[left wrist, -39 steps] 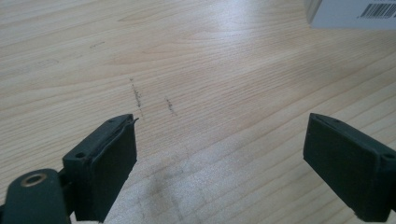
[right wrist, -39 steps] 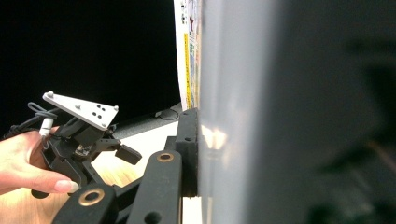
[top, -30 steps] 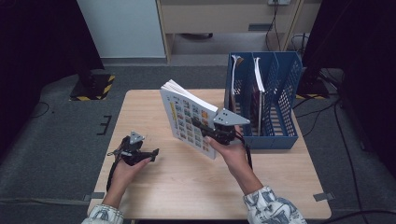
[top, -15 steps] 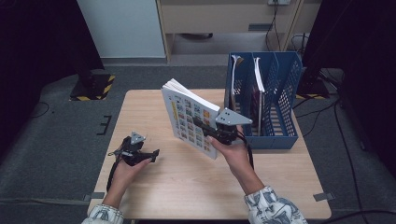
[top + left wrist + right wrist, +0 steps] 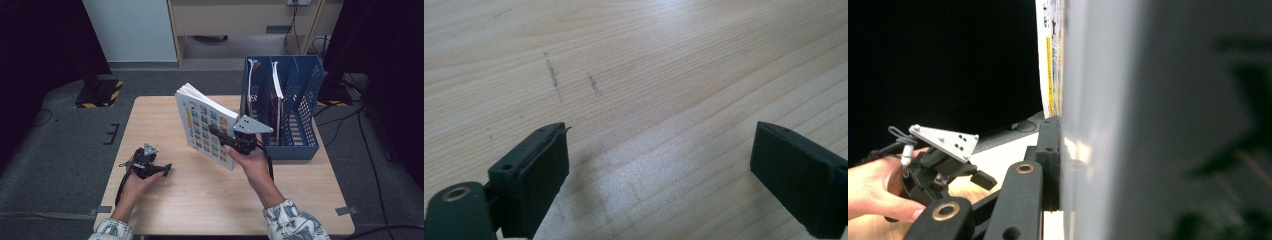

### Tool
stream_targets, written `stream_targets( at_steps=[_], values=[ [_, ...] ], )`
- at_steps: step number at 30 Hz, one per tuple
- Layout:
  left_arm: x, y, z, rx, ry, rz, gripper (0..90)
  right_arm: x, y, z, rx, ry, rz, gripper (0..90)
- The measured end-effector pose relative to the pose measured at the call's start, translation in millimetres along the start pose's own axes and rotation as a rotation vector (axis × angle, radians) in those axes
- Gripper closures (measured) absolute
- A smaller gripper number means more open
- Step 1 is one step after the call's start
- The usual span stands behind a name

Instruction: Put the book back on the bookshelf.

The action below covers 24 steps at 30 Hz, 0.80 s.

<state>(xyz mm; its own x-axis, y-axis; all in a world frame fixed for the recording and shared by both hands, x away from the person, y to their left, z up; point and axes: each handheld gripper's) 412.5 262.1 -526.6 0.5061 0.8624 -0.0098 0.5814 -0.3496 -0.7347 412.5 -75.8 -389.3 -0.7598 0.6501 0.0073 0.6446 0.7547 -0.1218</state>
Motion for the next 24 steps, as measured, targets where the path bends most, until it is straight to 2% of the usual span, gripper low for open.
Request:
stream_targets(
  at_steps=[3,6,16,24],
  values=[
    [1.1,2.2,0.8,0.007,-0.012,0.003,7.3,1.1,-2.7,-1.2,0.004,0.001,0.001,73.8],
    [0.4,3.3,1.6,0.019,-0.007,-0.007,6.6,1.6,-4.5,-1.5,0.002,-0.001,0.005,73.8],
    [2.2,5.2,3.6,0.004,-0.027,0.001,4.2,2.4,-10.8,3.6,0.026,-0.008,0.002,73.8],
    [2.1,6.2,6.5,-0.023,-0.028,0.002,3.1,1.9,-33.2,8.1,0.038,-0.021,0.014,73.8]
  ],
)
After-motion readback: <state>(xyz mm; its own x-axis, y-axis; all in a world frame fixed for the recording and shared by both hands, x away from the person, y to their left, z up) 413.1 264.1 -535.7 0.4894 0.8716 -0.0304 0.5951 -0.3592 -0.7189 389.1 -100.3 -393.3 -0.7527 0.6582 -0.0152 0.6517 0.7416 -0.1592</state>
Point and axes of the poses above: each handheld gripper's, and its own axes: y roughly forward along the jaws, z roughly out of its underside, x roughly to its left, and after that the axes turned 3 degrees about z, right-handed
